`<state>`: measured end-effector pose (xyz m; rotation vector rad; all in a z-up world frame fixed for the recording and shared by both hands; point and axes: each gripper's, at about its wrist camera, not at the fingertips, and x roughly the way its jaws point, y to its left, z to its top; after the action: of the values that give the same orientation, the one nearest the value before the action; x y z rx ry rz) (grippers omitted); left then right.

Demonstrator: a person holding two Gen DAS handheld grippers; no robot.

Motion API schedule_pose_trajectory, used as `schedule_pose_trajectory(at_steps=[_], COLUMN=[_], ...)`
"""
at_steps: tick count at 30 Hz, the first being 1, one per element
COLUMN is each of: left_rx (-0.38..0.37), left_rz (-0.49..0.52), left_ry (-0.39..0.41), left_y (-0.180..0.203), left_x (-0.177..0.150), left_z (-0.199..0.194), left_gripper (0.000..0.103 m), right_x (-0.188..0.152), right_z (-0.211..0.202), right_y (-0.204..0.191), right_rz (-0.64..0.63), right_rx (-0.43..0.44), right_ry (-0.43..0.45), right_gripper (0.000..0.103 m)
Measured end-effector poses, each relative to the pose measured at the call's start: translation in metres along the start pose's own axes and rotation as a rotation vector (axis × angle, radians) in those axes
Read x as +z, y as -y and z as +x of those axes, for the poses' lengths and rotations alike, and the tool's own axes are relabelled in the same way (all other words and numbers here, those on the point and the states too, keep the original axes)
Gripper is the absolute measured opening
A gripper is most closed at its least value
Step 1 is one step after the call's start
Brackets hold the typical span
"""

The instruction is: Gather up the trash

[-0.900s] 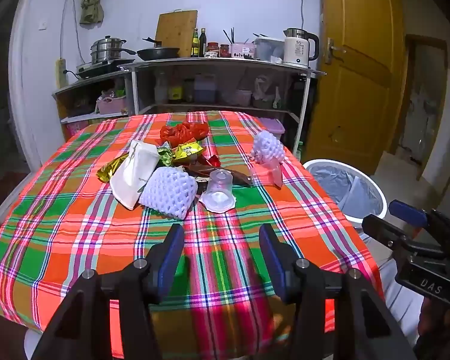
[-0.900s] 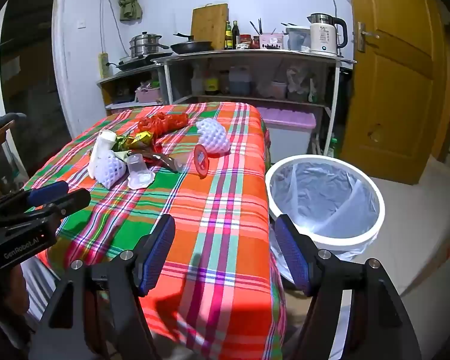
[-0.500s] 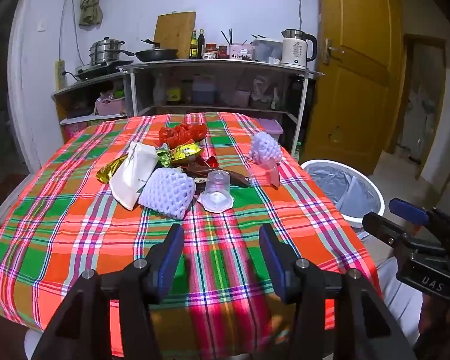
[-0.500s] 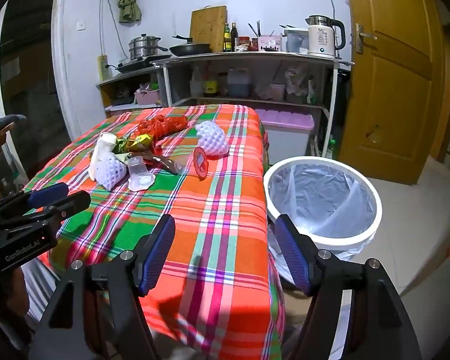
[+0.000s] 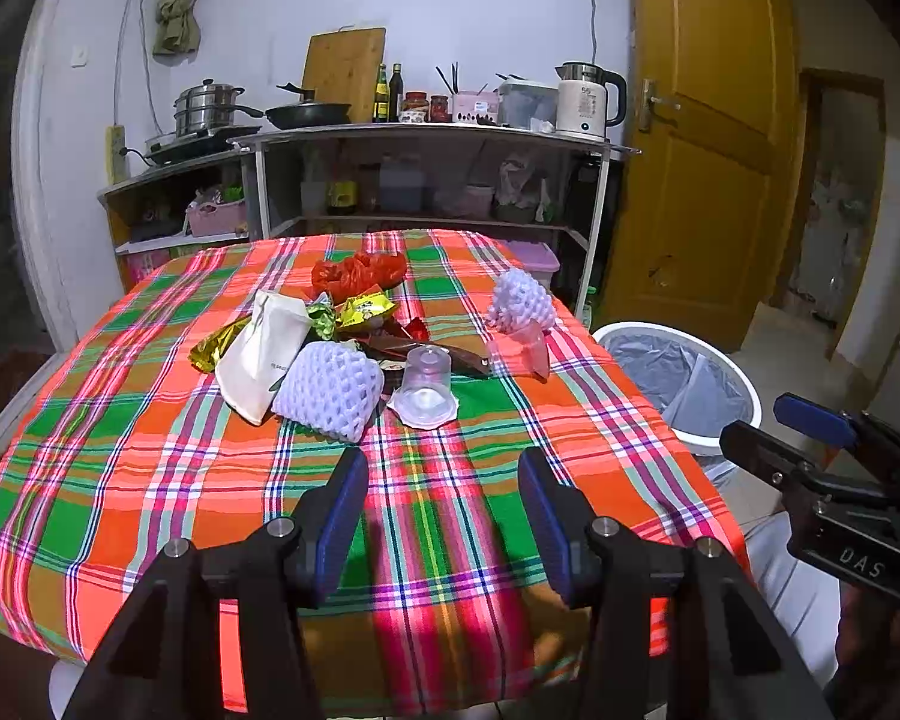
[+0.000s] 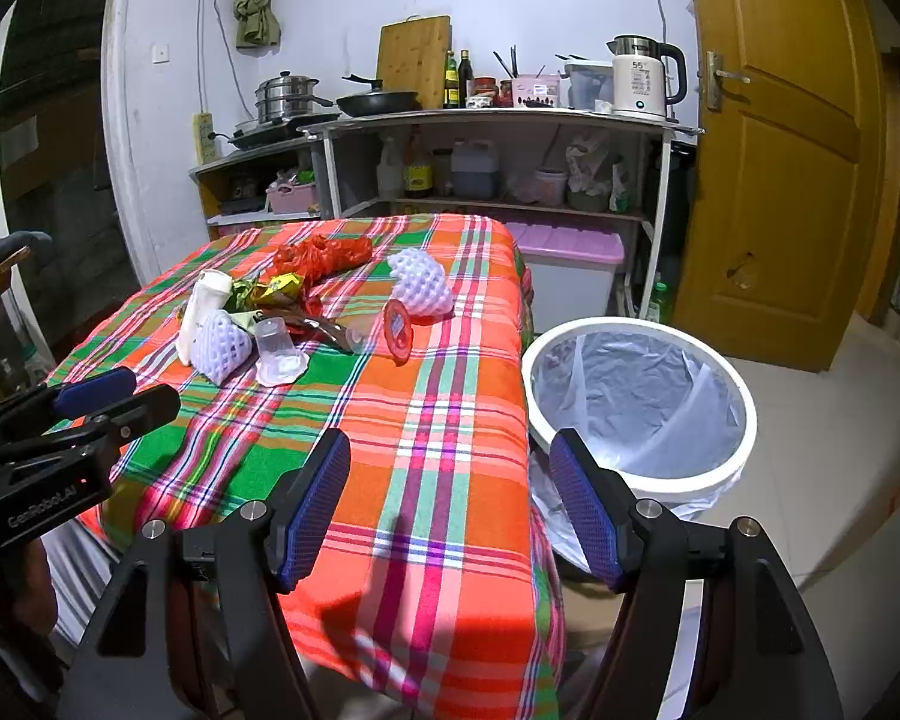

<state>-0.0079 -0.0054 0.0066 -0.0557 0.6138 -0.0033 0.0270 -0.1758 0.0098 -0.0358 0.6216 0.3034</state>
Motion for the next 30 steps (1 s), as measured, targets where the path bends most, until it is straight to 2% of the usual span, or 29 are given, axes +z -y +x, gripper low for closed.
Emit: schedule_pose_trajectory(at_steps=[30], left_rx=[-0.021], left_rz=[0.008], left_ry=[0.006], left_y=[0.0067], left_x=[0.0002], left_z=[-0.0061], left_gripper=[0.052], right_x=[0.0020], right_z=[-0.0082], right_y=[0.0026], right_rz=[0.004], right_rx=[-0.006], right_ry=[0.008], right_gripper=[0.070])
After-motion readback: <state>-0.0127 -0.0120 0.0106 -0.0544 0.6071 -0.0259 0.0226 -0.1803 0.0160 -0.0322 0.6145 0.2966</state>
